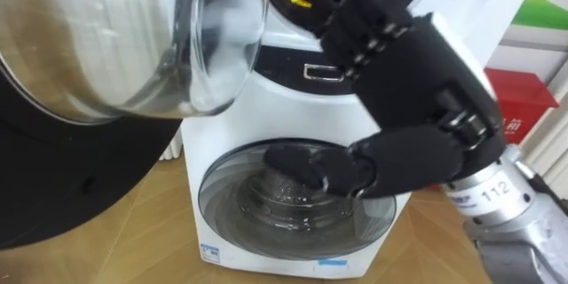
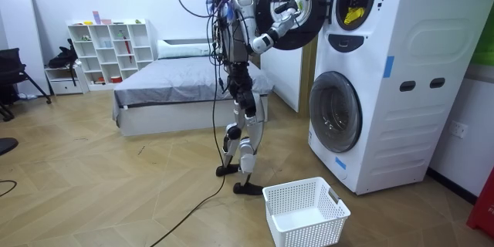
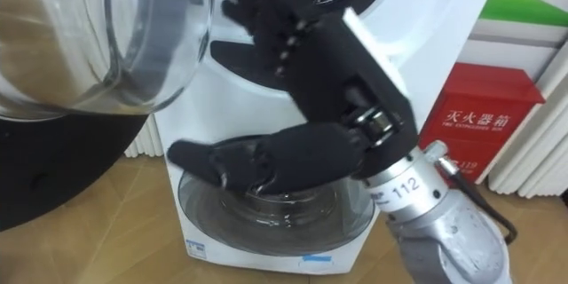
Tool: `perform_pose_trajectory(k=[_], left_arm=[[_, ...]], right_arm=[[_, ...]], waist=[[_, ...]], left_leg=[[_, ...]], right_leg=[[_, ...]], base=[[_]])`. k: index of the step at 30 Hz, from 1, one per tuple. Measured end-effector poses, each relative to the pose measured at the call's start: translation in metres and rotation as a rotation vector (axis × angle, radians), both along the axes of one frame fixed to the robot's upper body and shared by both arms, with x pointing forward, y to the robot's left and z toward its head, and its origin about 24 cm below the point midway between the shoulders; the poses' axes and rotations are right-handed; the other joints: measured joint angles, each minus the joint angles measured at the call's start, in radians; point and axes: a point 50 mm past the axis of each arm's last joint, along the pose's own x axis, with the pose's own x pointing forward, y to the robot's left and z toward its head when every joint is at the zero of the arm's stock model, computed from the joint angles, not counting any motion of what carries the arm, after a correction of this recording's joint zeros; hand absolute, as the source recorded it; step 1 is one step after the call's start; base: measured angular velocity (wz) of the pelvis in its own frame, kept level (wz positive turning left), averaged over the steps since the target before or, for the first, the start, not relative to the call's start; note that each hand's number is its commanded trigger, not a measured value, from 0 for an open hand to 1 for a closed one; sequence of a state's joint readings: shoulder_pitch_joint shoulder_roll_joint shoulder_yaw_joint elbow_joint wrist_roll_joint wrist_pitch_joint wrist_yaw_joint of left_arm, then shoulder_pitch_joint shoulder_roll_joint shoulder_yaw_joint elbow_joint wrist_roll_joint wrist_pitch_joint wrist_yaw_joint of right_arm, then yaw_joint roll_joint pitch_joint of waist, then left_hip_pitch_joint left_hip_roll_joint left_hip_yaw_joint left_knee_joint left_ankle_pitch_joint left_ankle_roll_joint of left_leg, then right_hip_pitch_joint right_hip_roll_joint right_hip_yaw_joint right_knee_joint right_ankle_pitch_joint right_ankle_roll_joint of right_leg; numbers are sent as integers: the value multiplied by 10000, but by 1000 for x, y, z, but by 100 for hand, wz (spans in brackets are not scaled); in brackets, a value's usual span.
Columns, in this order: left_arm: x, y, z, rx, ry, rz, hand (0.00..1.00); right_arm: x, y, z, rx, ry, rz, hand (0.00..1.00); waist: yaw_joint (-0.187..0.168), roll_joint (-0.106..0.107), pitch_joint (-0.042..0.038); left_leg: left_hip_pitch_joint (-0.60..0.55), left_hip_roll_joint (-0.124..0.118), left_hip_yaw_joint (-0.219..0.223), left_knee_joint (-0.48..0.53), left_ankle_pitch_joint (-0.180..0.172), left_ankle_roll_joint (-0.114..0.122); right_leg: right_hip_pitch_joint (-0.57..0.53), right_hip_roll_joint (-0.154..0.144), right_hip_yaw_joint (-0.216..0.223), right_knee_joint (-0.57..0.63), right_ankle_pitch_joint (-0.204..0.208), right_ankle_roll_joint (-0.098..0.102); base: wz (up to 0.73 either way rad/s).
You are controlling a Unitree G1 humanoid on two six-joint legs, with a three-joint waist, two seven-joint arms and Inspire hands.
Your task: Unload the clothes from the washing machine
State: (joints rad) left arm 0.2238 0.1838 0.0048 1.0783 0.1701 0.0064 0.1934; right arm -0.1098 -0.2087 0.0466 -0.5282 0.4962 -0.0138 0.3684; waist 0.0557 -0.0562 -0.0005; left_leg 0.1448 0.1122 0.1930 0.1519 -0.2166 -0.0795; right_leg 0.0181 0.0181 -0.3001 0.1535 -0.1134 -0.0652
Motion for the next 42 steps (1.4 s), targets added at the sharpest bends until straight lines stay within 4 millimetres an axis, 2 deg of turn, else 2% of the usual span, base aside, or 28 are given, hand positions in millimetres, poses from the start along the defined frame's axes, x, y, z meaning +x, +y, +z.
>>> perform_pose_trajectory(k=[10, 16, 17, 19, 22, 23, 24, 25, 26, 28, 30, 31, 33, 34, 35, 36, 37, 38, 39, 40, 41, 42], left_arm=[[7, 1, 2, 12, -398, 315, 0], [8, 1, 2, 8, -395, 292, 0], [7, 1, 1, 7, -339, 318, 0], [5, 1, 1, 27, -176, 290, 0], [-5, 4, -1, 199, 322, 444, 0], [-8, 6, -1, 247, 458, 467, 0], [-11, 6, -1, 261, 550, 488, 0], [-15, 5, -1, 251, 693, 508, 0], [-17, 4, -2, 220, 752, 528, 0], [-25, 0, -3, 117, 982, 622, 0], [-28, -1, -4, 84, 1144, 663, 0], [-32, -1, -4, 94, 1301, 701, 0], [-35, -1, -4, 127, 1487, 777, 0], [-36, 1, -3, 168, 1566, 782, 0], [-37, 0, -3, 160, 1634, 795, 0], [-37, 0, -3, 142, 1632, 792, 0], [-35, 0, -4, 127, 1577, 776, 0], [-31, 0, -4, 127, 1498, 735, 0], [-32, 0, -4, 127, 1546, 721, 0], [-29, -1, -4, 20, 1444, 682, 0], [-26, -1, -4, -36, 1358, 641, 0], [-26, -1, -4, -25, 1320, 622, 0]], right_arm=[[3, -13, -10, -598, 346, -1711, 0], [16, -19, -29, -705, 1311, -2593, 0], [18, -20, -32, -656, 1477, -2735, 0], [21, -21, -35, -620, 1679, -2892, 0], [33, -21, -38, -797, 1900, -3078, 0], [41, -21, -39, -850, 1994, -3227, 0], [44, -22, -41, -873, 2093, -3306, 0], [50, -23, -44, -857, 2282, -3480, 0], [51, -24, -45, -807, 2390, -3677, 0], [55, -23, -47, -856, 2463, -3796, 0], [60, -23, -46, -949, 2483, -4128, 0], [62, -23, -46, -907, 2508, -4281, 0], [63, -22, -44, -802, 2474, -4430, 0], [63, -23, -44, -758, 2501, -4533, 0], [63, -24, -45, -761, 2538, -4629, 0], [63, -24, -44, -726, 2544, -4688, 0], [64, -26, -44, -656, 2557, -4802, 0], [64, -28, -44, -624, 2585, -4943, 0], [64, -28, -44, -590, 2615, -5009, 0], [64, -30, -44, -546, 2618, -5172, 0], [64, -31, -43, -476, 2623, -5335, 0], [63, -32, -41, -412, 2510, -5412, 0]], waist=[[33, 61, -2], [153, 26, -12], [216, -32, -24], [331, -35, 38], [359, -248, 78], [382, -313, 125], [397, -314, 127], [562, -304, 135], [623, -266, 139], [717, -173, 155], [784, -168, 175], [829, -189, 168], [903, -181, 153], [869, -222, 155], [836, -303, 112], [822, -337, 69], [787, -391, 13], [791, -491, -2], [776, -514, -10], [627, -589, -13], [486, -536, 32], [450, -517, 44]], left_leg=[[17, -1, -42, 1, 0, 0], [22, 2, -16, 0, 0, 0], [35, 4, -15, 43, 0, 0], [32, 4, -14, 215, 0, -1], [-135, 54, -15, 912, -54, -47], [-401, 198, -37, 1769, -245, -57], [-586, 305, -52, 2288, -330, -55], [-965, 481, -130, 3277, -381, -19], [-1349, 613, -414, 4199, -372, 29], [-1801, 674, -593, 4799, -460, 83], [-2549, 606, -535, 4673, -464, 87], [-3034, 506, -399, 4321, -420, 46], [-3562, 475, -52, 3248, -89, 82], [-3780, 378, -53, 2523, 533, 189], [-3798, 250, -42, 1854, 1193, 241], [-3777, 196, -42, 1591, 1471, 264], [-3696, 92, -34, 1225, 1959, 310], [-3592, -62, -42, 1066, 2205, 489], [-3549, -164, -26, 1072, 2207, 505], [-3462, -305, -41, 1232, 2026, 563], [-3396, -411, -20, 1487, 1833, 657], [-3352, -434, 53, 1606, 1717, 708]], right_leg=[[21, 3, -37, 10, 1, -1], [26, -1, -48, 35, 2, 1], [11, 17, -40, 109, -24, -15], [26, 17, -26, 215, -99, -31], [6, -49, -14, 557, -460, -108], [19, -58, -7, 751, -668, -195], [50, -52, -15, 781, -741, -229], [200, 16, 3, 884, -809, -319], [370, 83, -17, 924, -915, -417], [485, 160, -11, 1038, -1072, -539], [480, 169, -22, 1059, -1224, -661], [508, 152, -22, 1060, -1266, -626], [552, 130, -80, 1040, -1377, -642], [672, 97, -93, 1005, -1469, -617], [837, 21, -76, 949, -1563, -541], [908, -4, -48, 910, -1605, -501], [1011, -38, -10, 824, -1658, -431], [1130, -129, 16, 758, -1700, -355], [1212, -205, 35, 690, -1712, -313], [1360, -311, 249, 663, -1723, -210], [1511, -396, 460, 688, -1683, -82], [1584, -449, 537, 697, -1674, 17]], base=[[0], [1], [-7], [-5], [5], [5], [-3], [0], [3], [6], [-3], [-12], [-16], [-6], [0], [6], [0], [4], [15], [34], [32], [14]])
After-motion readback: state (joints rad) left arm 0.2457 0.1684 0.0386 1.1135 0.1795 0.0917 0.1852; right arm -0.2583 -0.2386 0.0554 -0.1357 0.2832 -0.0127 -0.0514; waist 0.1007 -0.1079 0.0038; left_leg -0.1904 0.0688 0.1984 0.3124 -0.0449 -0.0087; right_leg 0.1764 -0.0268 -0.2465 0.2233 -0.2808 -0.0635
